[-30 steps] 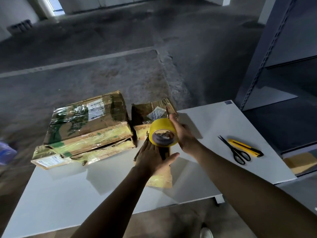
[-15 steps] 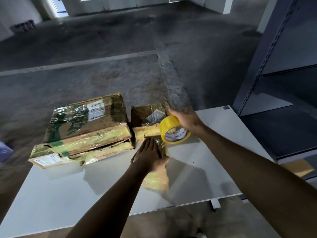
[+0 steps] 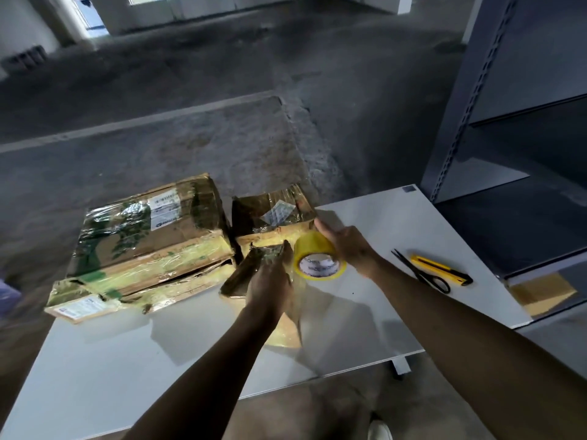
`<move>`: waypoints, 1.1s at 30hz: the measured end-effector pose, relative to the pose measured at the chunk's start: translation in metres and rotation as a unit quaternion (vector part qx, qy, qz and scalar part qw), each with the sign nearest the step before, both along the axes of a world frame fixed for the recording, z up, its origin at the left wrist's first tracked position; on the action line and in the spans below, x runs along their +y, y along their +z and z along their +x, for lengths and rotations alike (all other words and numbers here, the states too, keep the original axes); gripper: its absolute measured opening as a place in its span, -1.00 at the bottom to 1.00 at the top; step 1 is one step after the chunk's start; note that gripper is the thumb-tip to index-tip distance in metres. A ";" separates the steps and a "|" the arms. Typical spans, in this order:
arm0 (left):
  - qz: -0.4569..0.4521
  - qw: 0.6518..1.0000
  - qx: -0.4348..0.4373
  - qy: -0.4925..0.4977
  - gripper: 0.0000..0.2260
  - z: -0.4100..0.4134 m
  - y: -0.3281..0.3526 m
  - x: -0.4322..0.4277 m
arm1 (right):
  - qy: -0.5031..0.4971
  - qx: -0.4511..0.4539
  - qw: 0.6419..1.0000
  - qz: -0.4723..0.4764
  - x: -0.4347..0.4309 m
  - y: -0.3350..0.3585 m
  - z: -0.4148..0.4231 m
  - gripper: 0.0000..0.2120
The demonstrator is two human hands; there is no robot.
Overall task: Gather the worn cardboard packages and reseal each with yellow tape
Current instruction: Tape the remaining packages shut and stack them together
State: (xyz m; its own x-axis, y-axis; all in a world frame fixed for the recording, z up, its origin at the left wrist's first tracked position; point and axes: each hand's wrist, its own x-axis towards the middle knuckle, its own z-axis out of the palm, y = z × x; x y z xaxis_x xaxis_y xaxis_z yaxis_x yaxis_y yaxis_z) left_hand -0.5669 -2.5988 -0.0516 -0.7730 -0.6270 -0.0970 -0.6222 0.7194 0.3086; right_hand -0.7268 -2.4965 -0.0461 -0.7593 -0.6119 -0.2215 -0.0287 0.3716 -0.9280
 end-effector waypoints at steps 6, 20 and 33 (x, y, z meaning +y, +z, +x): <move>0.074 0.981 0.165 0.066 -0.72 0.019 0.000 -0.015 | 0.044 -0.026 0.999 -0.018 -0.014 0.012 0.018 -0.10; 0.349 0.873 0.228 0.253 -0.64 0.054 -0.064 -0.001 | 0.183 0.041 0.979 0.084 -0.040 -0.026 0.052 -0.42; 0.279 0.950 0.138 0.029 -0.67 0.050 -0.018 -0.048 | 0.150 0.042 0.986 0.062 -0.015 -0.026 0.057 -0.60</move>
